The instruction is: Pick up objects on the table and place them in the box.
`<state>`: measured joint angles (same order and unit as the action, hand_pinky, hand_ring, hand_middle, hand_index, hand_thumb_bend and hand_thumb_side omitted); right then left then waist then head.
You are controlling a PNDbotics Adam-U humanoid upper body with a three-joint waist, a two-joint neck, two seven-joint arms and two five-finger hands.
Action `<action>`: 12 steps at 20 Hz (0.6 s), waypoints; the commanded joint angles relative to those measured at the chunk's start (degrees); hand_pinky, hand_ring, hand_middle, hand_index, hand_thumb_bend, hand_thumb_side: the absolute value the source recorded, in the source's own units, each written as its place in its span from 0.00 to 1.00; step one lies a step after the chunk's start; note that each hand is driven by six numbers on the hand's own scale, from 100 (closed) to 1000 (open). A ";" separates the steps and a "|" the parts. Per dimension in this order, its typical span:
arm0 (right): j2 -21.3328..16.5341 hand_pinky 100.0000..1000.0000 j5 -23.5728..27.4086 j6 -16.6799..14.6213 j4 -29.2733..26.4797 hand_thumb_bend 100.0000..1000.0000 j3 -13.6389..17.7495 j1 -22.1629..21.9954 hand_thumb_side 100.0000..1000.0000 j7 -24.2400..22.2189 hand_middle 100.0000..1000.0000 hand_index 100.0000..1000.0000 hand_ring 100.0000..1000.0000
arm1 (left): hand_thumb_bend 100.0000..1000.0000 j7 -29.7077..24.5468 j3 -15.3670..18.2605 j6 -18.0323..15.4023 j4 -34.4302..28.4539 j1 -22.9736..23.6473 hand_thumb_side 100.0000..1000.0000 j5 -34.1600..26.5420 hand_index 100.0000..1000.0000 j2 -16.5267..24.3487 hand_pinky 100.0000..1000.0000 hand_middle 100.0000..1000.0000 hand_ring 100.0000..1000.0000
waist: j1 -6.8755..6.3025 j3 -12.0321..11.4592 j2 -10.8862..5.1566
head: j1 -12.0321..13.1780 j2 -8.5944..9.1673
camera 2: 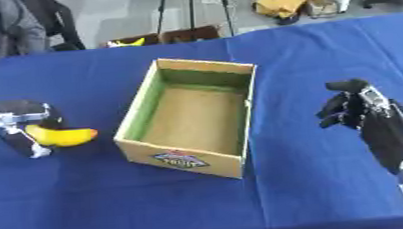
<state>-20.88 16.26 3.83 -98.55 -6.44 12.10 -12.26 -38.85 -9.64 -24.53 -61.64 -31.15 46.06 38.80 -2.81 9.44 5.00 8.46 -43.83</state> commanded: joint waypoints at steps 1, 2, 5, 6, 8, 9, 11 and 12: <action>-0.54 0.53 -0.11 -0.09 -0.56 0.00 0.19 0.78 0.82 -0.05 0.47 0.79 0.57 | 0.09 -8.37 1.00 -8.44 -1.38 -1.47 0.12 -0.52 0.69 2.33 0.69 0.59 0.61 | 0.04 -0.10 -0.82 | -0.03 -0.29; -0.55 0.53 -0.11 -0.09 -0.55 0.00 0.20 0.76 0.82 -0.03 0.47 0.79 0.57 | 0.09 -8.35 1.07 -8.38 -1.49 -1.57 0.12 -0.57 0.69 2.41 0.69 0.59 0.61 | 0.04 -0.10 -0.84 | -0.07 -0.29; -0.58 0.53 -0.10 -0.10 -0.55 0.00 0.21 0.76 0.82 -0.03 0.47 0.79 0.57 | 0.09 -8.35 1.14 -8.31 -1.75 -1.96 0.11 -0.63 0.69 2.62 0.69 0.59 0.61 | 0.06 -0.10 -0.88 | -0.19 -0.29; -0.58 0.53 -0.09 -0.11 -0.55 0.00 0.21 0.76 0.82 -0.04 0.47 0.79 0.57 | 0.09 -8.32 1.17 -8.29 -1.86 -2.25 0.11 -0.64 0.69 2.67 0.69 0.59 0.61 | 0.06 -0.10 -0.91 | -0.21 -0.29; -0.61 0.53 -0.09 -0.10 -0.52 0.00 0.19 0.71 0.82 -0.05 0.47 0.79 0.57 | 0.02 -8.28 1.20 -8.30 -2.12 -3.07 0.16 -0.68 0.69 2.69 0.69 0.59 0.61 | 0.05 -0.13 -0.99 | -0.23 -0.29; -0.62 0.53 -0.09 -0.09 -0.51 0.00 0.17 0.69 0.82 -0.07 0.47 0.79 0.57 | 0.09 -8.26 1.21 -8.34 -2.29 -3.61 0.09 -0.75 0.68 2.68 0.69 0.59 0.61 | 0.04 -0.15 -1.03 | -0.21 -0.29; -0.61 0.53 -0.08 -0.08 -0.49 0.00 0.12 0.70 0.82 -0.12 0.47 0.79 0.57 | 0.09 -8.22 1.28 -8.42 -2.72 -5.05 0.08 -1.05 0.68 2.63 0.69 0.59 0.61 | 0.02 -0.17 -1.13 | -0.20 -0.29; -0.61 0.53 -0.07 -0.07 -0.48 0.00 0.09 0.70 0.82 -0.16 0.47 0.79 0.57 | 0.09 -8.22 1.28 -8.48 -2.98 -5.90 0.07 -1.21 0.68 2.60 0.69 0.59 0.61 | 0.00 -0.13 -1.20 | -0.16 -0.29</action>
<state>-20.88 16.26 3.84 -98.54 -6.44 12.10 -12.30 -38.83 -9.26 -24.55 -63.34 -35.74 45.25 38.89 -2.85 9.37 4.54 8.39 -43.83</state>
